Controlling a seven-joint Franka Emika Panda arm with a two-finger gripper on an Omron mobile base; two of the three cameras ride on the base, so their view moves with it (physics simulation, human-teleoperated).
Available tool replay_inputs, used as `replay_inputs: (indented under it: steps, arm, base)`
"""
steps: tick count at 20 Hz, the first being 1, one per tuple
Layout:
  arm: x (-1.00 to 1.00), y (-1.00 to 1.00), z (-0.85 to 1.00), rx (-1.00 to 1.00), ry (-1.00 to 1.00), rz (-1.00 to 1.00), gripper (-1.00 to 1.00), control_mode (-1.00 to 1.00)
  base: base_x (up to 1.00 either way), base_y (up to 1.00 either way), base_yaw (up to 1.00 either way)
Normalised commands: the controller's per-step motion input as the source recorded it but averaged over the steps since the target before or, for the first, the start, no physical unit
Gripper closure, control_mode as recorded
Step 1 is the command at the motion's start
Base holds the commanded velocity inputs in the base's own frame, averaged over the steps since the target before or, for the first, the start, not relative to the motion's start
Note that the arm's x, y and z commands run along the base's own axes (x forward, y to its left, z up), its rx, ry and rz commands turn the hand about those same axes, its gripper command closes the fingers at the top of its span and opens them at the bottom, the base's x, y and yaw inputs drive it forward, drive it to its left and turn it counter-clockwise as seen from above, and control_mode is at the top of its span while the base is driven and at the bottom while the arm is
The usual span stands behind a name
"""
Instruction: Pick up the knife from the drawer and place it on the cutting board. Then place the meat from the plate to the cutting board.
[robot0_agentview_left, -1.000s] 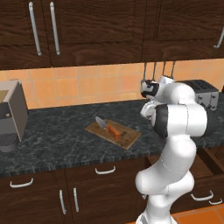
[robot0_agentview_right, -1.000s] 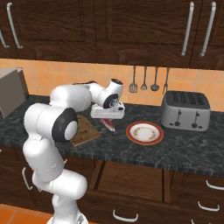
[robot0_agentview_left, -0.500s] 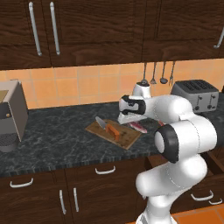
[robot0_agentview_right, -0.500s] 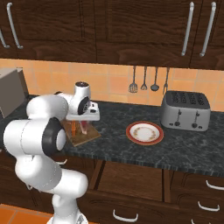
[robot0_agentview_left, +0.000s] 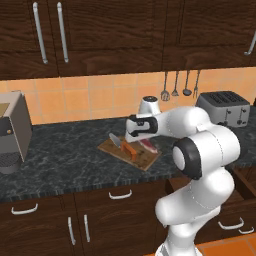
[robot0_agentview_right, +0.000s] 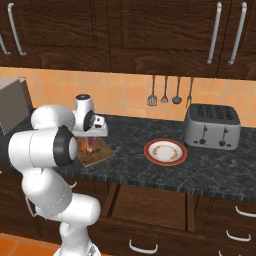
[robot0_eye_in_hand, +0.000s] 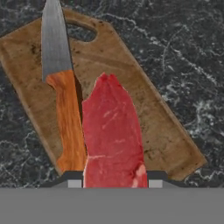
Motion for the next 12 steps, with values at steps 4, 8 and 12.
replay_inputs:
  steps: [4, 8, 12]
  arm:
    - [0.2, 0.0, -0.11, 0.01, 0.02, 0.0, 1.0, -1.0]
    - [0.08, 0.11, -0.29, 0.0, 0.0, 0.0, 1.0, -1.0]
    - [0.0, 0.06, -0.32, 0.0, 0.0, 0.0, 1.0, -1.0]
  base:
    - [0.0, 0.0, 0.0]
    - [0.0, 0.0, 0.0]
    - [0.0, 0.0, 0.0]
